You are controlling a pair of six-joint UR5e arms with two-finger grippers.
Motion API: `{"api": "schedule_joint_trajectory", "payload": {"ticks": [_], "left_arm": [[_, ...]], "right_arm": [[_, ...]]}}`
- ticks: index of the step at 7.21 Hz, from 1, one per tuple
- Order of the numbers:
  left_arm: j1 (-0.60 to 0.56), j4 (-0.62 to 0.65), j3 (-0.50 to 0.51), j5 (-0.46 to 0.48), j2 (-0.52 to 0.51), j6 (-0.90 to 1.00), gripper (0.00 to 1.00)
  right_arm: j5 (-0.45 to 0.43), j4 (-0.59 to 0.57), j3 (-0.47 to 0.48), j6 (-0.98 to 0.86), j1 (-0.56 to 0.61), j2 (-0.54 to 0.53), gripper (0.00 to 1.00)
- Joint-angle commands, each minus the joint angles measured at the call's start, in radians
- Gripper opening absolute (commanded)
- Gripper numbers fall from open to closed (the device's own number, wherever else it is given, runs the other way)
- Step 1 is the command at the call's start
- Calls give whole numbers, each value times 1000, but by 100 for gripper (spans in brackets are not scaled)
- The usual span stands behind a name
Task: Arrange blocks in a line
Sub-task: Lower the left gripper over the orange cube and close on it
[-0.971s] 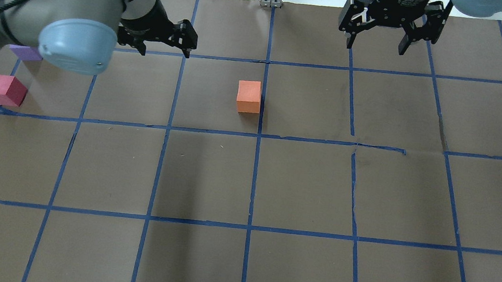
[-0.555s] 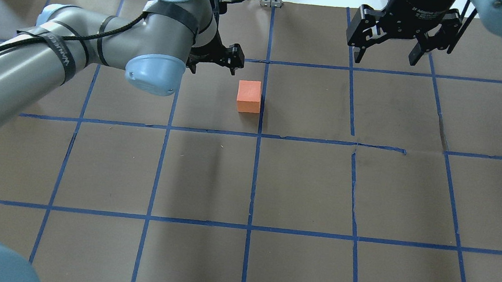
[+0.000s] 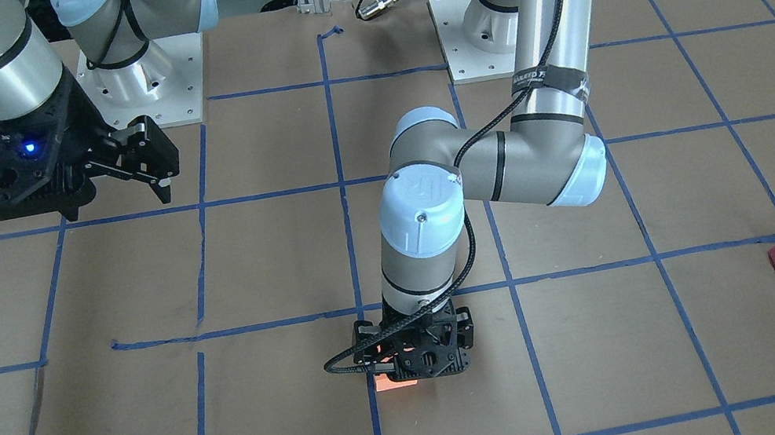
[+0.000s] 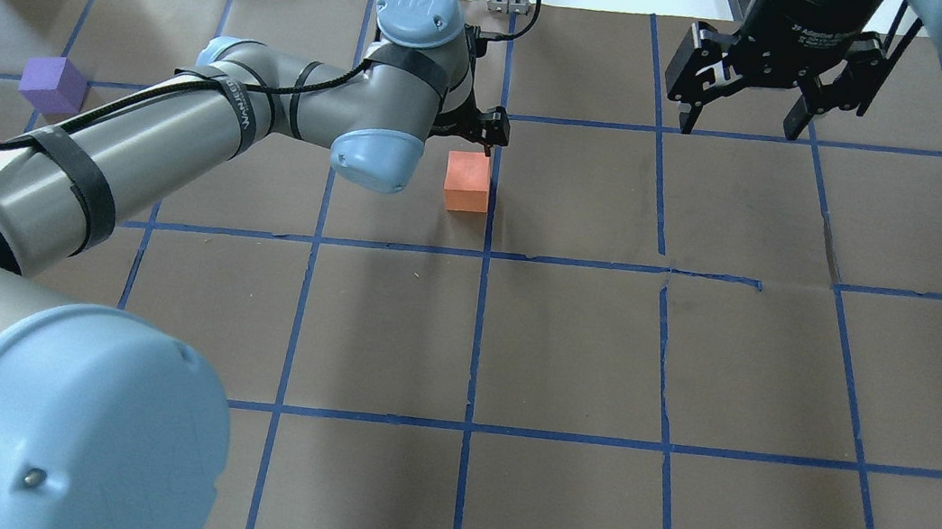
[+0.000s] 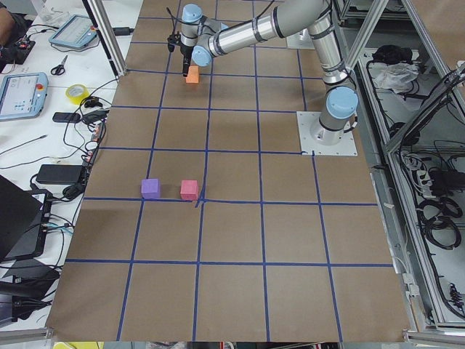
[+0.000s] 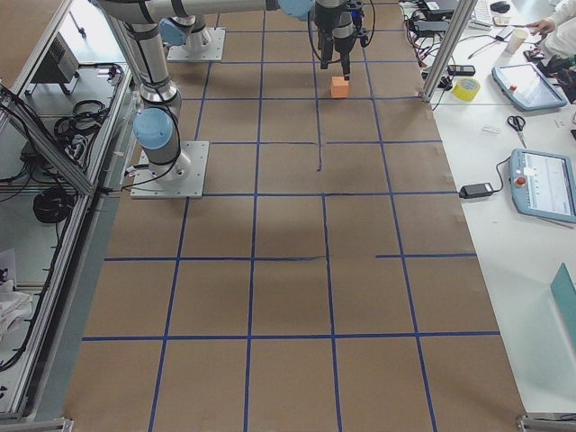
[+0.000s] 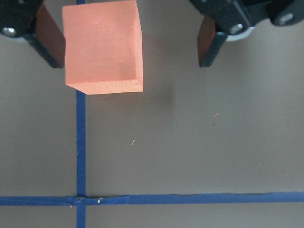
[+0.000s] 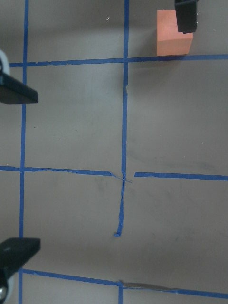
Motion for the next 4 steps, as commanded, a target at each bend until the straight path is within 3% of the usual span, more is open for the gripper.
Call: {"api": "schedule_joint_trajectory", "payload": {"ticks": [1, 4], "left_arm": [[-13, 8, 14, -3, -35, -7, 100], [-21, -3, 11, -9, -59, -8, 100]], "right_arm": [[11, 21, -6, 1, 4, 1, 100], [-1, 32, -6, -12, 4, -5, 100]]}}
